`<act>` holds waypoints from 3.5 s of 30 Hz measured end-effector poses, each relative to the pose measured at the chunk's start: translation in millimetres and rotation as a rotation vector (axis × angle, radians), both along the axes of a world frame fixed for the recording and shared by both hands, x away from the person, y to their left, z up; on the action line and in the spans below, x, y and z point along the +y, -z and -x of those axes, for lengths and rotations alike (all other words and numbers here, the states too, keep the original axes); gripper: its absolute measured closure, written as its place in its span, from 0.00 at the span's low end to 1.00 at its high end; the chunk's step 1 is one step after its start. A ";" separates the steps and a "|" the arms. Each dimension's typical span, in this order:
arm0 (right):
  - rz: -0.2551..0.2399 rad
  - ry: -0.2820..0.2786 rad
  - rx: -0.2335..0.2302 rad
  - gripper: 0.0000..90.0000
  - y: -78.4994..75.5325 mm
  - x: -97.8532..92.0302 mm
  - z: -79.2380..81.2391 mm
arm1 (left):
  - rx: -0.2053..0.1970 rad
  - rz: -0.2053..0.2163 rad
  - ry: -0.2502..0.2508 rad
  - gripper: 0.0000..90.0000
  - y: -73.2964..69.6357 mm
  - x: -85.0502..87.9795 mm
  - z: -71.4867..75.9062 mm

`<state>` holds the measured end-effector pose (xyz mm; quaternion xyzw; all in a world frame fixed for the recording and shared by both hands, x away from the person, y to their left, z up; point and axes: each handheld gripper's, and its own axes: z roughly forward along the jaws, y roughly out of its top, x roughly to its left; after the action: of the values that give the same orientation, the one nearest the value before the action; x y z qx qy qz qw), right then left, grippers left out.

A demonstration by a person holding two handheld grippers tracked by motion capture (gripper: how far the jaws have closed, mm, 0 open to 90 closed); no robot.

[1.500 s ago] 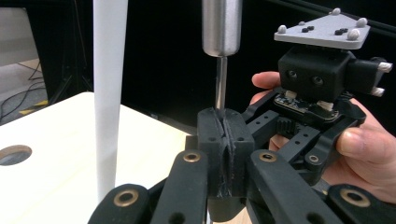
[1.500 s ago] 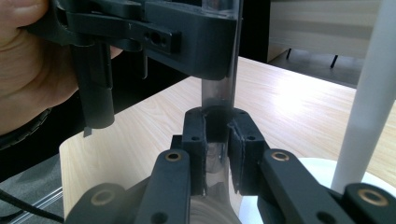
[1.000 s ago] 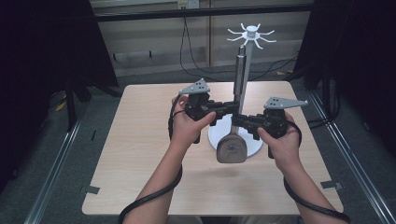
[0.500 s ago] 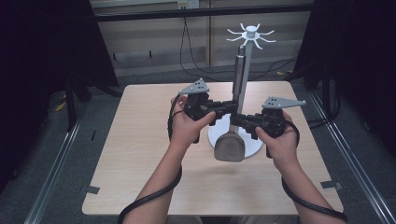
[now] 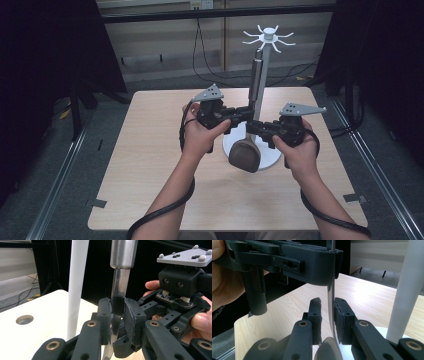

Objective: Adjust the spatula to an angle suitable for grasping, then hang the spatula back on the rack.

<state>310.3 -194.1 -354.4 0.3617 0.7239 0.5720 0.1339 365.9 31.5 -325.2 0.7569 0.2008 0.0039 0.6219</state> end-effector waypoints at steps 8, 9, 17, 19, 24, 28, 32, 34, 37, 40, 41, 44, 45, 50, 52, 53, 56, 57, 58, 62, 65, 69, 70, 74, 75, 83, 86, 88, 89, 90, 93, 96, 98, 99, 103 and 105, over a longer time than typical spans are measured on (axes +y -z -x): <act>0.010 0.010 -0.004 0.82 0.6 -0.3 -1.9 | -0.001 0.000 -0.003 0.80 0.2 -1.9 -0.2; 0.009 0.010 -0.005 0.82 0.6 -0.2 -2.1 | -0.003 -0.002 0.000 0.79 0.3 -2.1 -0.5; 0.022 0.015 -0.007 0.78 0.3 0.7 -3.6 | -0.005 -0.011 -0.008 0.75 1.2 -3.6 -1.2; 0.020 0.019 -0.007 0.77 0.7 0.9 -4.0 | -0.007 -0.014 -0.010 0.75 1.3 -4.3 -1.3; 0.023 0.026 -0.013 0.75 1.6 1.1 -4.9 | -0.012 -0.019 -0.007 0.73 1.1 -4.6 -1.9; 0.029 0.041 -0.022 0.72 2.4 4.0 -5.1 | -0.009 -0.021 -0.014 0.72 2.5 -5.1 -3.0; 0.020 0.037 -0.020 0.71 3.5 4.4 -5.2 | -0.006 -0.021 -0.014 0.71 4.4 -4.7 -3.8; 0.024 0.036 -0.021 0.70 3.7 4.5 -5.4 | -0.005 -0.025 -0.020 0.71 5.3 -4.3 -4.4; 0.033 0.041 -0.022 0.69 4.4 4.7 -5.3 | -0.005 -0.032 -0.017 0.70 6.1 -4.5 -4.5; 0.030 0.040 -0.022 0.69 5.4 3.8 -5.8 | -0.009 -0.031 -0.012 0.70 6.5 -5.3 -3.9; 0.031 0.041 -0.022 0.69 5.9 3.6 -6.1 | -0.009 -0.031 -0.015 0.69 6.6 -5.6 -3.7; 0.028 0.043 -0.020 0.69 6.7 2.6 -5.6 | -0.008 -0.033 -0.010 0.69 6.3 -5.9 -3.9; 0.028 0.043 -0.020 0.69 6.7 2.6 -5.6 | -0.008 -0.034 -0.009 0.69 6.3 -6.0 -4.0; 0.029 0.043 -0.021 0.67 6.5 1.3 -4.6 | -0.012 -0.044 -0.008 0.68 5.9 -7.2 -2.9; 0.032 0.044 -0.019 0.67 6.6 1.2 -4.7 | -0.011 -0.047 -0.011 0.67 6.0 -7.8 -2.7; 0.032 0.043 -0.019 0.67 6.8 0.8 -5.1 | -0.013 -0.048 -0.010 0.67 6.3 -7.8 -2.7; 0.034 0.048 -0.017 0.66 7.7 0.3 -5.3 | -0.007 -0.046 -0.013 0.66 8.7 -8.6 -2.8; 0.033 0.048 -0.019 0.65 8.1 0.2 -5.5 | -0.007 -0.051 -0.014 0.66 9.2 -8.6 -2.8; 0.034 0.051 -0.017 0.63 8.5 0.2 -5.6 | -0.009 -0.054 -0.012 0.65 9.4 -8.7 -3.0; 0.043 0.060 -0.025 0.60 10.3 1.1 -6.6 | -0.011 -0.063 -0.025 0.60 10.7 -9.8 -3.3; 0.037 0.059 -0.016 0.60 11.3 0.9 -7.0 | -0.007 -0.063 -0.026 0.59 11.5 -9.7 -4.9; 0.041 0.065 -0.016 0.56 12.4 1.5 -7.7 | -0.004 -0.063 -0.023 0.57 12.8 -9.3 -6.2; 0.040 0.067 -0.012 0.55 12.8 1.6 -7.9 | -0.004 -0.064 -0.024 0.56 12.9 -9.3 -6.2; 0.046 0.070 -0.019 0.53 14.1 2.0 -8.5 | -0.004 -0.066 -0.029 0.54 13.7 -8.9 -6.3; 0.046 0.069 -0.017 0.52 14.4 1.8 -8.4 | -0.004 -0.065 -0.029 0.54 13.8 -8.7 -6.3; 0.047 0.073 -0.006 0.47 16.3 0.8 -7.7 | -0.009 -0.074 -0.046 0.48 13.2 -2.6 -4.3; 0.052 0.072 -0.006 0.44 16.6 0.3 -6.6 | -0.008 -0.077 -0.056 0.45 13.3 0.9 -2.8; 0.063 0.076 -0.011 0.42 16.7 -0.2 -5.4 | -0.011 -0.081 -0.055 0.43 14.1 3.6 -1.9; 0.064 0.072 -0.013 0.41 16.8 -0.8 -4.8 | -0.014 -0.082 -0.054 0.42 14.4 4.7 -1.8; 0.062 0.074 -0.009 0.40 16.8 -1.2 -4.1 | -0.012 -0.080 -0.058 0.41 14.8 5.7 -1.2; 0.072 0.070 -0.011 0.37 16.4 -2.5 -1.5 | -0.024 -0.098 -0.065 0.38 16.4 9.0 -0.2; 0.072 0.070 -0.018 0.33 16.2 -5.3 0.9 | -0.035 -0.110 -0.069 0.33 18.0 11.8 1.7; 0.076 0.074 -0.017 0.31 16.6 -7.6 2.4 | -0.039 -0.111 -0.073 0.31 18.9 13.6 3.0; 0.078 0.072 -0.022 0.30 17.0 -8.5 2.8 | -0.041 -0.112 -0.076 0.30 19.6 14.9 3.9; 0.079 0.084 -0.011 0.27 19.4 -13.8 5.4 | -0.052 -0.124 -0.087 0.26 22.3 17.9 6.1; 0.080 0.091 -0.013 0.27 20.4 -15.5 6.1 | -0.058 -0.138 -0.087 0.26 23.9 19.3 7.1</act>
<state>304.2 -209.7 -374.8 0.3848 0.7281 0.5384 0.1787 358.8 50.9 -349.0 0.7882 0.2146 0.0665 0.5730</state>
